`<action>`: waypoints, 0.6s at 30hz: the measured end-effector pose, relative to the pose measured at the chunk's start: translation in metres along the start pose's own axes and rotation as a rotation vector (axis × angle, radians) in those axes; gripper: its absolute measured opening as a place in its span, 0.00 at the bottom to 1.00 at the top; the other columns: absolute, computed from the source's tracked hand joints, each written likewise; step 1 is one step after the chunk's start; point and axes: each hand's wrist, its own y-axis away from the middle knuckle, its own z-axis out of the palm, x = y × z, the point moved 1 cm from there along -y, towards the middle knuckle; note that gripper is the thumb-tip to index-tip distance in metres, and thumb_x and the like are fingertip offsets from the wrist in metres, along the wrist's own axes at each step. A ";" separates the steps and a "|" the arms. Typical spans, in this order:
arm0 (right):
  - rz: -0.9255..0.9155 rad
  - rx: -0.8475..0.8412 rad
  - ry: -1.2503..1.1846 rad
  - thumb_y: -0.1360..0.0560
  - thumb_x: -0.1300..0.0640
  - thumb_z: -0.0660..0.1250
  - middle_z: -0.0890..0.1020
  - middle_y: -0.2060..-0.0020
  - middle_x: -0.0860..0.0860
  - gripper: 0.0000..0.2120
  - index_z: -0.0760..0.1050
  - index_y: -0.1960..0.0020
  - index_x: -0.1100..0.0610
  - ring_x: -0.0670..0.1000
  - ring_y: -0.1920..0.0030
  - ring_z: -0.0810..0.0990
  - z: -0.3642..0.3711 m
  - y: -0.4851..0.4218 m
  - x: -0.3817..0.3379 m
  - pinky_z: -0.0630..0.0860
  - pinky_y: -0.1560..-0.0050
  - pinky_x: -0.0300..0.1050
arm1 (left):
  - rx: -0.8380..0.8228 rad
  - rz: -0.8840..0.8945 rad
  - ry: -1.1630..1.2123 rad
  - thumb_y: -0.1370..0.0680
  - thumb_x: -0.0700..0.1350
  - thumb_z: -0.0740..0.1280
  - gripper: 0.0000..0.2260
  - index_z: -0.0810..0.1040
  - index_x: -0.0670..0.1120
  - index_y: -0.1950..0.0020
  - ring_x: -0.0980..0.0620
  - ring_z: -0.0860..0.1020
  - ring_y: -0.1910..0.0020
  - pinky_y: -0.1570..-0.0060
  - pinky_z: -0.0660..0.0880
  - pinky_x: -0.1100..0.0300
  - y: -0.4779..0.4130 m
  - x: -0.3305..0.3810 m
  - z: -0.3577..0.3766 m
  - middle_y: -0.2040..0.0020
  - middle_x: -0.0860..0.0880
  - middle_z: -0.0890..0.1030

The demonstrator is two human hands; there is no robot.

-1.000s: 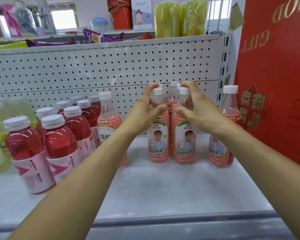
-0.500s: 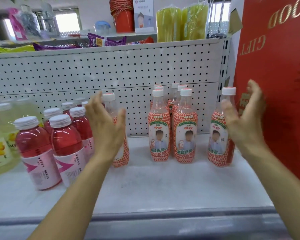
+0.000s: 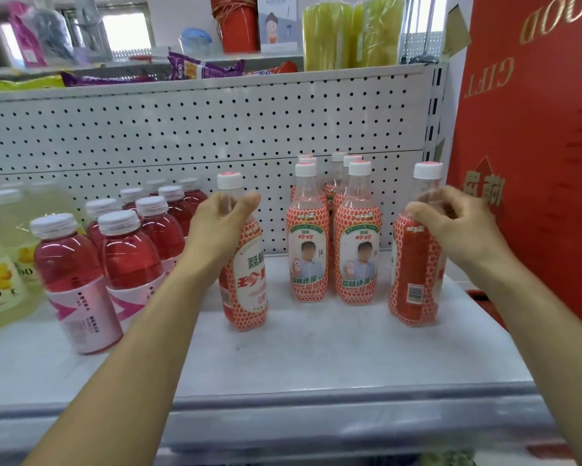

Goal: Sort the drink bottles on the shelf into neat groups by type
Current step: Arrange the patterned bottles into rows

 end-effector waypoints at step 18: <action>-0.093 -0.217 -0.554 0.34 0.52 0.74 0.81 0.63 0.52 0.14 0.75 0.55 0.58 0.51 0.62 0.82 0.035 0.012 -0.002 0.81 0.59 0.45 | -0.320 0.167 0.067 0.25 0.56 0.68 0.17 0.77 0.46 0.43 0.52 0.83 0.53 0.50 0.78 0.56 0.028 0.027 0.016 0.51 0.48 0.83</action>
